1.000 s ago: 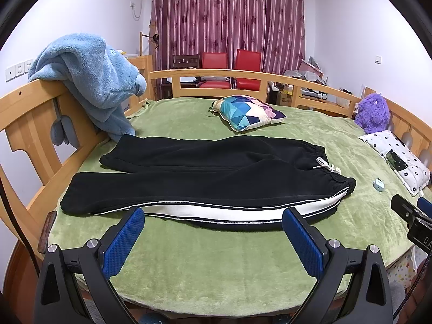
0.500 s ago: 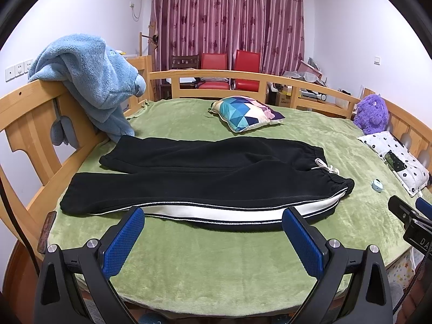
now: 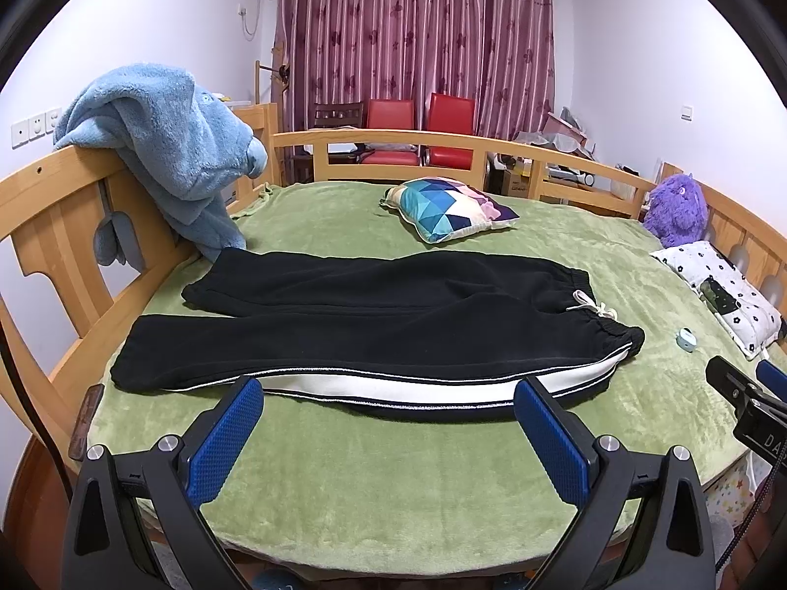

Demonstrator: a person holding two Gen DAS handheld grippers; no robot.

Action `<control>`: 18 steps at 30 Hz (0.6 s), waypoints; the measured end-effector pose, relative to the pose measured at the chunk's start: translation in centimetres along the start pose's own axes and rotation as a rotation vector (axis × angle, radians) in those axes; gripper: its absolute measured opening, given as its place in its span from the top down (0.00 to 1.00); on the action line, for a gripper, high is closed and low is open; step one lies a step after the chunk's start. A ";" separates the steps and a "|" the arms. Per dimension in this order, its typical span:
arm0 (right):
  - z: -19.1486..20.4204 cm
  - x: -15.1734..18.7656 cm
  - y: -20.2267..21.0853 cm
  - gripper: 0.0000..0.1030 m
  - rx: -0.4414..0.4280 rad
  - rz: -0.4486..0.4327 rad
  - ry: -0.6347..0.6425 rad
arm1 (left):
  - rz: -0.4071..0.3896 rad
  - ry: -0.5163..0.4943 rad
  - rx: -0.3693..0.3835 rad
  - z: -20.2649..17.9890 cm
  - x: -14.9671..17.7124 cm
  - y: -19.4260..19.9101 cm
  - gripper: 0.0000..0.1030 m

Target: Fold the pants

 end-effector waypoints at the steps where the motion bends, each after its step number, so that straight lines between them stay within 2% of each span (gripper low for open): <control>1: 0.1 0.0 0.0 0.03 0.000 0.000 0.001 | 0.000 0.001 0.002 0.1 0.0 0.0 0.00; 13: 1.6 -0.8 1.7 0.03 -0.018 -0.046 0.029 | -0.018 0.038 0.067 0.7 -0.8 1.8 0.00; 18: 2.2 -1.0 1.2 0.03 -0.076 -0.038 0.024 | -0.008 0.091 0.065 2.5 -1.4 0.6 0.02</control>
Point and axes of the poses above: each gripper's, at about its wrist camera, not at the fingertips, and y roughly against the way its jaws point, z to its left, x to its underside, the point moved 9 cm from there along -y, roughly the way its jaws point, and after that the axes turned 12 degrees about -x, right-handed, at the moved point
